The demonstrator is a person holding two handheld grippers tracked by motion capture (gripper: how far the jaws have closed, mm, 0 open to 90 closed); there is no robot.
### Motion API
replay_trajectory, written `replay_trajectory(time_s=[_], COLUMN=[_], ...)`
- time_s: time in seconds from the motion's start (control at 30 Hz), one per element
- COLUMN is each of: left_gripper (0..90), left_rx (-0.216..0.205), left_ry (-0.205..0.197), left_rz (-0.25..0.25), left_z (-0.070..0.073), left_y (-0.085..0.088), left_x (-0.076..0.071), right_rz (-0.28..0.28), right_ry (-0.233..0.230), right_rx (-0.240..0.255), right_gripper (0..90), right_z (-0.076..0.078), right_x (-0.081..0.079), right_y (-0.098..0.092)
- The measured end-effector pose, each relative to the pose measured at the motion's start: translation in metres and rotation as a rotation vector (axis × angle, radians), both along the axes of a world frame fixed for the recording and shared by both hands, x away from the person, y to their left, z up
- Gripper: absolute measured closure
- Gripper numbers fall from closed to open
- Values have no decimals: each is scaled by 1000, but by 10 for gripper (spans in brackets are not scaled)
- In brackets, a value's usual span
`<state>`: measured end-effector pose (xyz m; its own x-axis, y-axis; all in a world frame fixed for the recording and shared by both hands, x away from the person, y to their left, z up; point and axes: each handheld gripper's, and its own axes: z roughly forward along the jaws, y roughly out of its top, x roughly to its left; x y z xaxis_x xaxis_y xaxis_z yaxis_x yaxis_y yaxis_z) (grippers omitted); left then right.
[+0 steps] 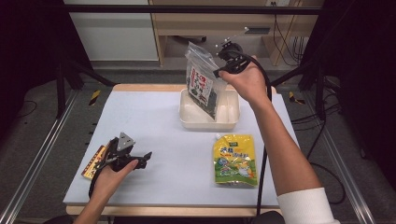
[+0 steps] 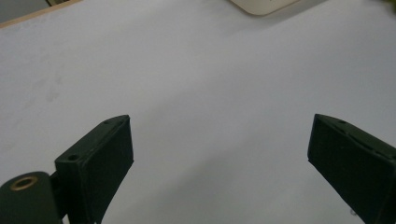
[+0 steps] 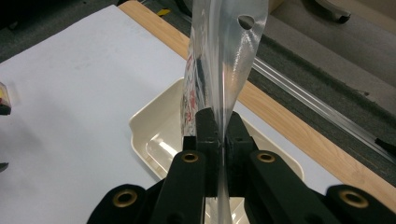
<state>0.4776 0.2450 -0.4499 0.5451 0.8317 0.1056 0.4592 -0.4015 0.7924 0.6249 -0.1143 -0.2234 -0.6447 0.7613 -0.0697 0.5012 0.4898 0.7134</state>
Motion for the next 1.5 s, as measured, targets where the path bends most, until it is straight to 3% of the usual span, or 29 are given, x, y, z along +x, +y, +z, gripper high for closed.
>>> replay_trajectory(time_s=[0.5, 0.93, 1.27, 1.4, 1.5], left_gripper=[70, 71, 72, 72, 71], left_rx=[5, 10, 10, 10, 12], left_ry=[3, 8, 8, 8, 7], left_rz=[-13, -21, -19, -23, -19], left_z=[-1, -1, -1, -1, -1], left_y=[-2, -4, -3, -3, -3], left_x=[0, -1, 0, -1, 0], right_rz=[-8, -8, -4, 2, 9], right_ry=[44, 36, -5, -25, -64], right_rx=[4, 20, 56, 73, 85], right_gripper=[868, 834, 664, 551, 460], right_z=[-24, -28, -30, -29, -27], right_x=[7, 9, 6, 2, -3], right_y=[8, 6, 1, -1, -3])
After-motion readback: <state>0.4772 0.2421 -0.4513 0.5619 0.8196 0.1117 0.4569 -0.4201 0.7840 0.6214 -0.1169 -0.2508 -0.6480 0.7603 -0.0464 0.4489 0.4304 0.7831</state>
